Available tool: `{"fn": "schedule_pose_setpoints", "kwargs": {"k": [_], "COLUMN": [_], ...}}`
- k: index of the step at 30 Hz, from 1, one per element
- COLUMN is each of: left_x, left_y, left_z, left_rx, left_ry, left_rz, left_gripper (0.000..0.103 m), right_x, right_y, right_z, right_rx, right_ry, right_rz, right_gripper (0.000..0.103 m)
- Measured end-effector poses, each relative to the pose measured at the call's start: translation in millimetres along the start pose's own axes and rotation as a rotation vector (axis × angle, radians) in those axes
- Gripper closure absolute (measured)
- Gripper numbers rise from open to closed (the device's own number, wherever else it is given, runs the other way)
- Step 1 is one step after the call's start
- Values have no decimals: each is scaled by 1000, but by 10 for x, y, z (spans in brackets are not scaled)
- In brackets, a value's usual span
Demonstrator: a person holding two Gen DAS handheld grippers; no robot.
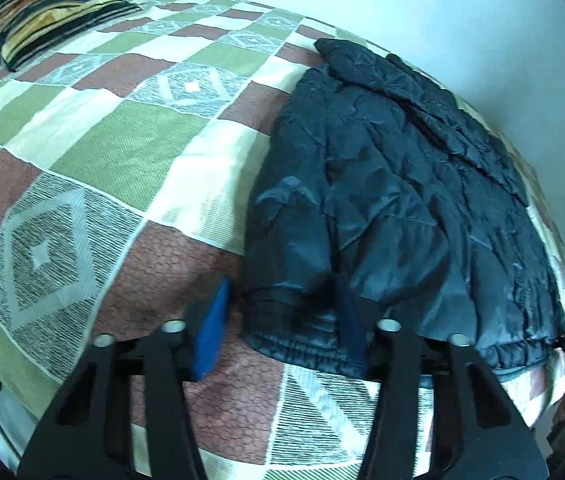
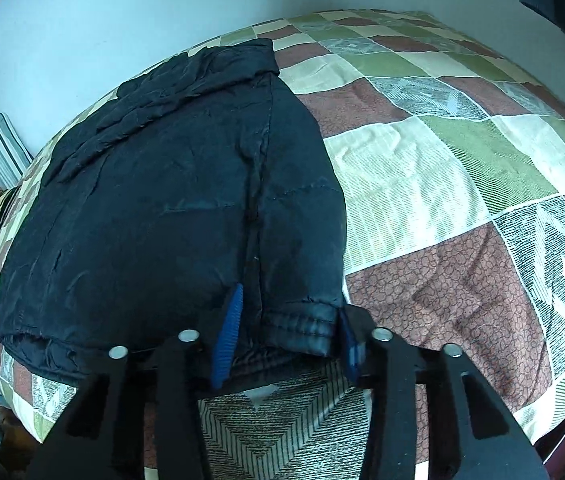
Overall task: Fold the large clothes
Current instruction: 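Fold the hem toward the collar with both grippers and release, then grasp the elastic hem band of the folded jacket with both grippers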
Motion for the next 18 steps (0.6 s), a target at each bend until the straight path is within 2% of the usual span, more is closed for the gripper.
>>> {"fn": "schedule_pose_setpoints", "kwargs": {"k": [2,4,6,11,16,18], "left_x": [1,5,23,62,112,167], "left_y": [39,112,191,296,313,342], "left_z": [-6,-23,-78,-227,-464,-562], "left_rx": [-9,-28,-30,-44,-108,-140], "left_ry": [0,4,15,47,77,92], "left_rz": [8,26,51,68,13,-13], "left_gripper": [73,88,92,94,94,94], "right_x": [1,5,5,-22,-24,-1], "right_y": [-25,-36,-45,-62,-33,-15], "right_z": [-18,-42,-73,-208,-377,-487], "right_rx": [20,42,57,77,120,161], "right_ry": [-4,-8,-8,10,22,25], "right_rz": [10,24,29,30,55,82], "right_gripper": [76,83,86,90,91,91]}}
Point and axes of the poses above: each gripper's, at about its wrist camera, not at the fingertips, and z roughly the way its jaws point, y to its right, x to its top, the point moved 10 cm from there along z, roughly the way its jaws point, and after that the axes turned 12 degrees about -x, right-handed, at the moved point
